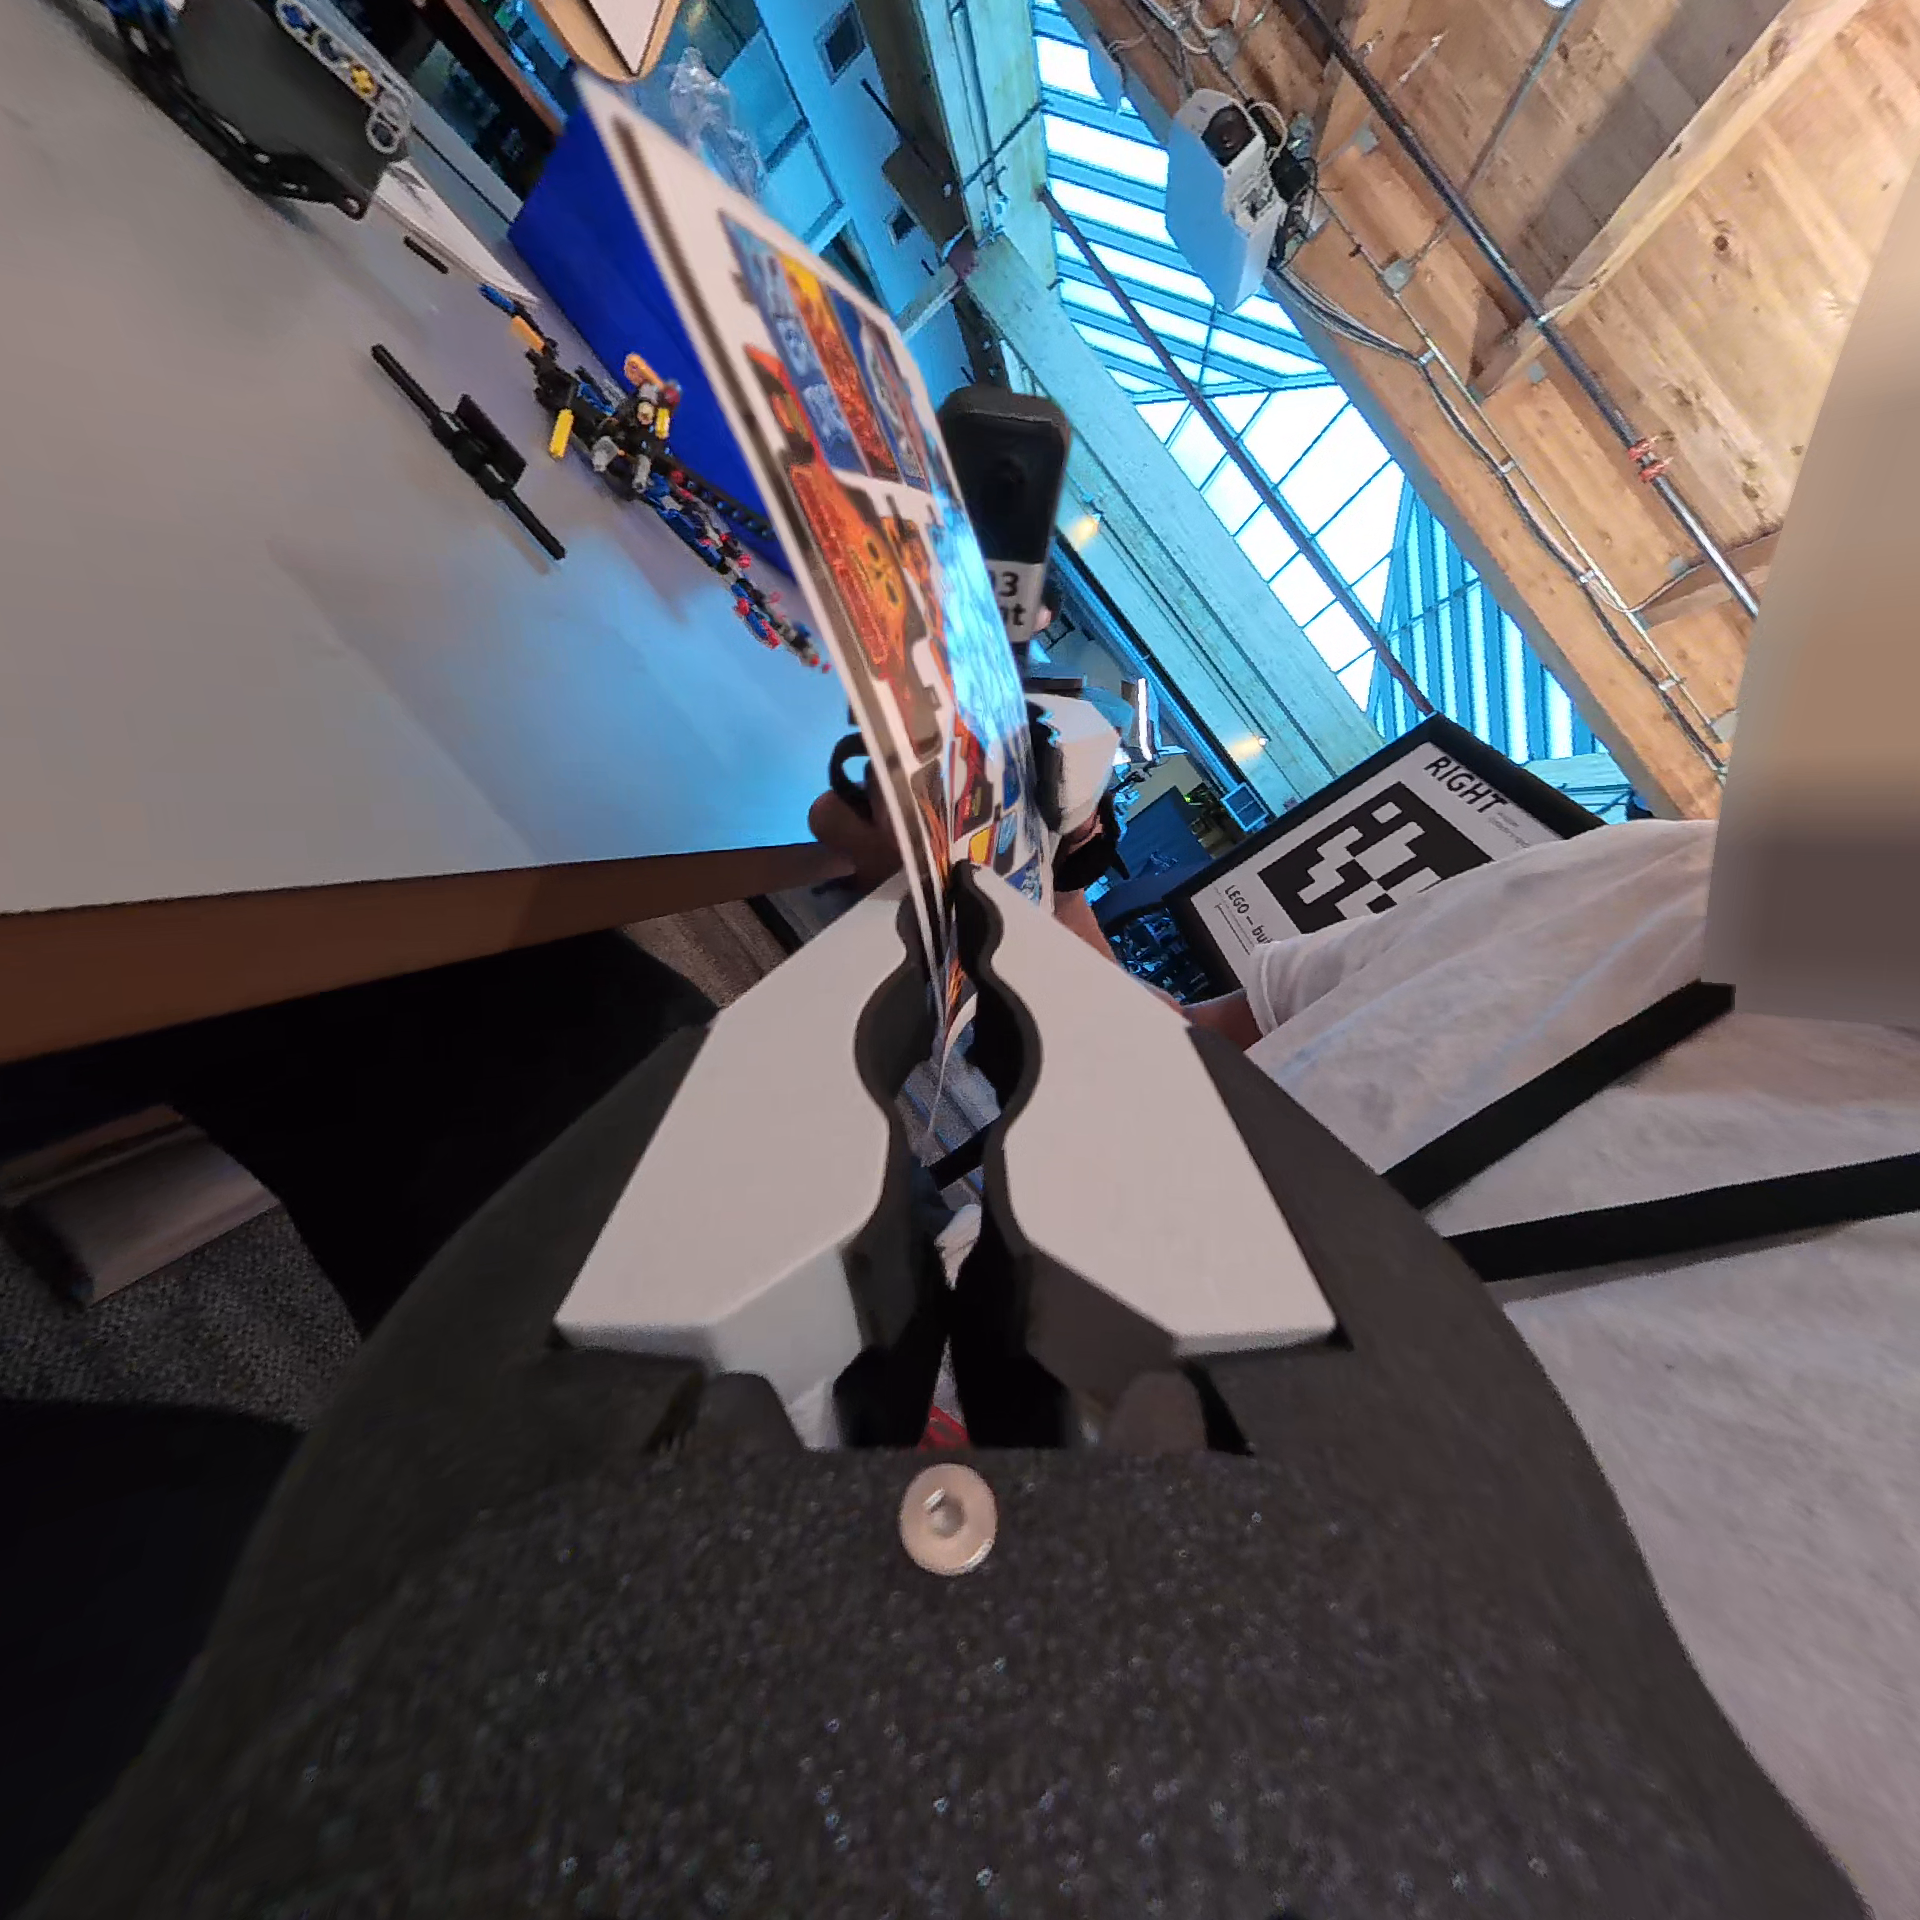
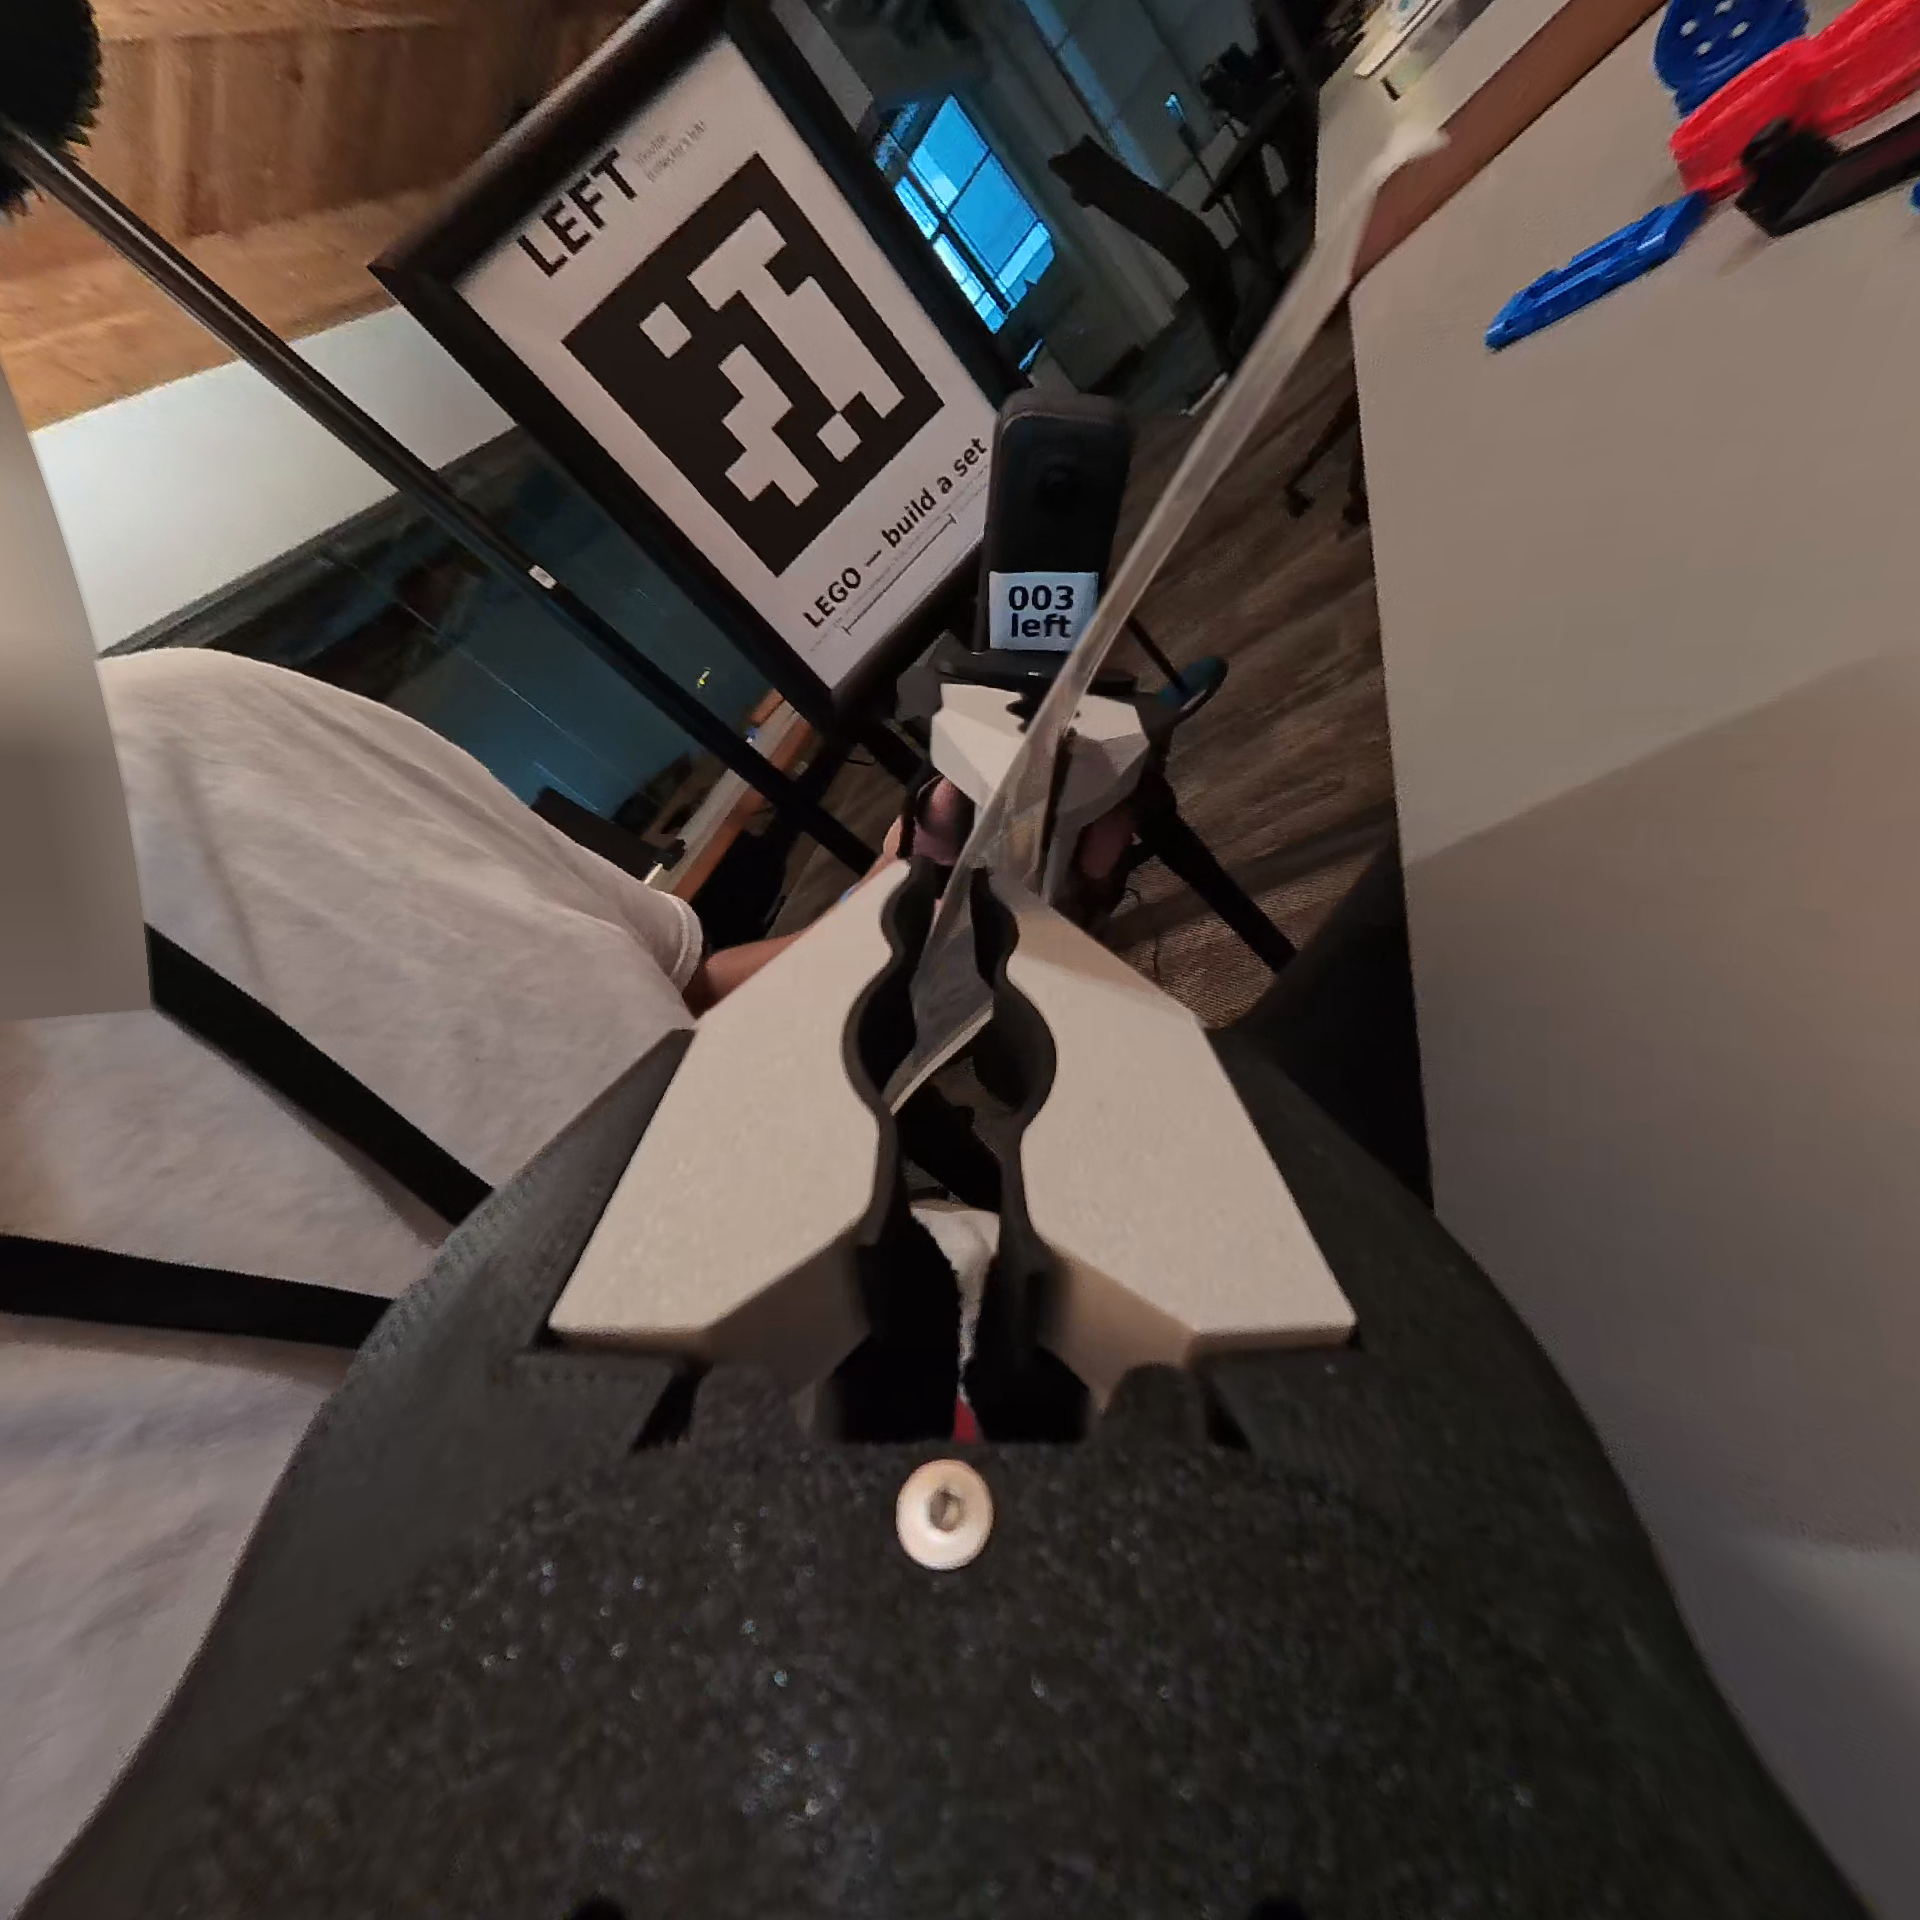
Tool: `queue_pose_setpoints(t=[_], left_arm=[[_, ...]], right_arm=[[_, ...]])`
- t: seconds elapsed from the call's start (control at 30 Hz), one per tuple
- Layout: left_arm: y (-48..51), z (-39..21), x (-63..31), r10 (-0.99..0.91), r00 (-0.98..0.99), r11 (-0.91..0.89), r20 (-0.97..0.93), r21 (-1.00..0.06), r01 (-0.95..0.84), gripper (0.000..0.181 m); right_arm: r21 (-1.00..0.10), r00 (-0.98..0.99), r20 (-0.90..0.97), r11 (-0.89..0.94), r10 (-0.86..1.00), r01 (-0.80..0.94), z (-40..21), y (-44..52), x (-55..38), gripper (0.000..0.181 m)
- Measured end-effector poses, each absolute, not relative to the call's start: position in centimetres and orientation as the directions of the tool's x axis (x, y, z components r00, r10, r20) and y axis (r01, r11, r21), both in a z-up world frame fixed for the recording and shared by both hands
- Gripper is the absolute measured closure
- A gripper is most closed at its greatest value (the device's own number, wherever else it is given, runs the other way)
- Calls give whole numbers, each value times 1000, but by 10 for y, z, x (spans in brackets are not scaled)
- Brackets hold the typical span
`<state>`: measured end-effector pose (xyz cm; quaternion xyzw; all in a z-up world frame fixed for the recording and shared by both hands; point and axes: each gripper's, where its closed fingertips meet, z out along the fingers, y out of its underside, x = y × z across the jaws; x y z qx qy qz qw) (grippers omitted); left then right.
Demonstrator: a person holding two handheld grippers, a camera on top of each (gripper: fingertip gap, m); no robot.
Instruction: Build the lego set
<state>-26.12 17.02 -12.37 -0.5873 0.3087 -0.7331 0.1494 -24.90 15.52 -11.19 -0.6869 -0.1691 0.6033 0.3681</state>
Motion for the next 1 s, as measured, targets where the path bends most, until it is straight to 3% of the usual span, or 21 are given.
queue_pose_setpoints(t=[0.27, 0.4, 0.57, 0.77, 1.0], left_arm=[[159, -120, -264, -536, -340, -773, 773, -611, -170, 181], [165, -129, -259, -531, -291, -787, 796, -590, -179, 155], [188, -146, -254, -635, -95, -758, 767, -642, -119, 148], [174, -129, -254, -599, -227, -765, 768, -632, -120, 158], [170, -125, -255, -574, -272, -774, 773, -620, -127, 163]], right_arm=[[-701, 213, -713, -680, 668, -216, -114, 157, -247, 181], [-750, 331, -657, -631, 677, -197, -120, 165, -243, 181], [-885, 598, -426, -450, 679, -119, -126, 183, -228, 181], [-811, 432, -579, -544, 692, -214, -118, 172, -241, 181], [-814, 427, -568, -555, 703, -170, -120, 168, -243, 181]])
